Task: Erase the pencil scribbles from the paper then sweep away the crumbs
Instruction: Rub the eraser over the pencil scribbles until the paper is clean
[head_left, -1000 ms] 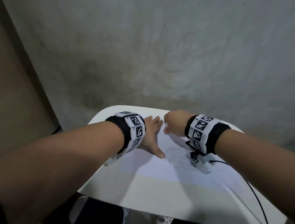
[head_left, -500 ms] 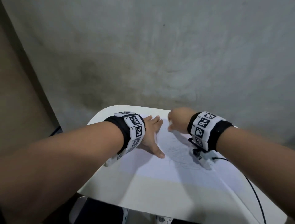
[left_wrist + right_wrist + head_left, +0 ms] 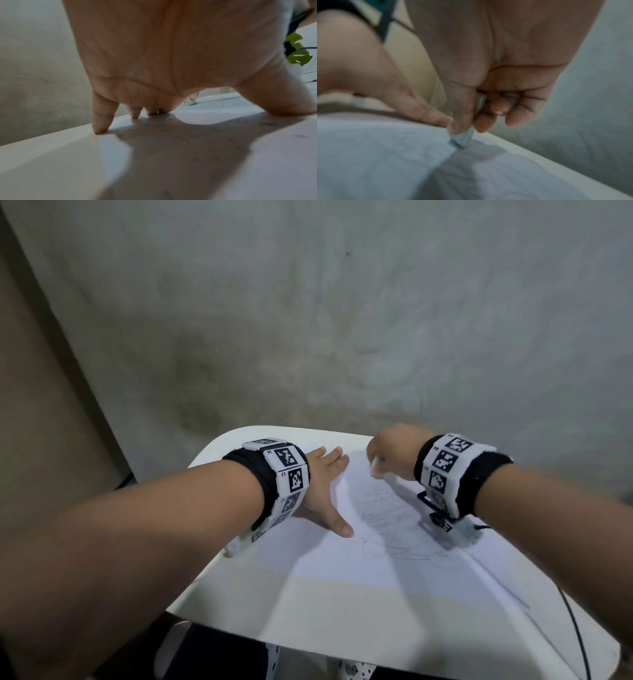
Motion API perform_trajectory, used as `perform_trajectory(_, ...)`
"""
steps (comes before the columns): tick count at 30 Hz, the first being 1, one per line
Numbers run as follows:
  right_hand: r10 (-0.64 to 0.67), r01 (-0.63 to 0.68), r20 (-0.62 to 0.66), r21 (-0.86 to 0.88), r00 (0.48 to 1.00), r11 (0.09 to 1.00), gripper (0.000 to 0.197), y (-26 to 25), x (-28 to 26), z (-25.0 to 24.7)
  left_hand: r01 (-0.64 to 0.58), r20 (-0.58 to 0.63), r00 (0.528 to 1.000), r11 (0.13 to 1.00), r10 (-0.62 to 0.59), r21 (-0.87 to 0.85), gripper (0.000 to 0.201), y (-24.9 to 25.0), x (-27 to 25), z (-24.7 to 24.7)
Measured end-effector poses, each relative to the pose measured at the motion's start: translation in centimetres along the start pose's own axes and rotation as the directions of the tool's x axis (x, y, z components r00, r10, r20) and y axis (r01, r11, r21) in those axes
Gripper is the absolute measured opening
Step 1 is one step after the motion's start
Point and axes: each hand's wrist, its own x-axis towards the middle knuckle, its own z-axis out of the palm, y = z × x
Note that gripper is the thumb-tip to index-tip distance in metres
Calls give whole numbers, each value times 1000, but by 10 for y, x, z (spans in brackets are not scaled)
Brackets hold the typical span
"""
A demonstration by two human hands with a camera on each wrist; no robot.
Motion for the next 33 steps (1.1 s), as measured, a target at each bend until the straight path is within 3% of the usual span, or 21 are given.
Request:
perform_trajectory(4,-173,174,31,-31,984,984,4,-30,-17,12,-29,-30,999,999,28,-34,123,3,-3,-2)
perform_trajectory(8,-16,16,-7,49,1000,999,14,-4,-7,4,-3,-11,1000,1000,3,8,127,2,-1,0)
perform_trajectory(13,-177,175,40,53,983,983,13,-33,-23,17,-3,-18,1000,1000,3,14,124,6,-4,-2)
perform_trajectory(17,-1,0,11,45,1000,999,14,4,-8,1,11,1,1000,1000,-11,7,128,1,-1,0)
perform_trajectory(20,-132,133,10,-31,991,991,14,-20,-17,9,-1,-2,1000,1000,1,19,125,4,-4,-2)
perform_trajectory(22,-187,186,31,19,982,982,13,-26,-24,16,-5,2,1000,1000,4,26,123,6,-5,-3)
perform_trajectory(27,54,-55,19,21,998,998,6,27,-6,0,27,21,999,1000,-27,16,127,3,-1,-2)
perform_trajectory(31,-43,40,43,82,998,996,8,5,-9,18,14,29,999,1000,-15,20,128,2,2,-1)
perform_trajectory(33,43,-49,46,123,998,991,12,15,-5,15,20,32,999,1000,-21,24,128,2,2,-2)
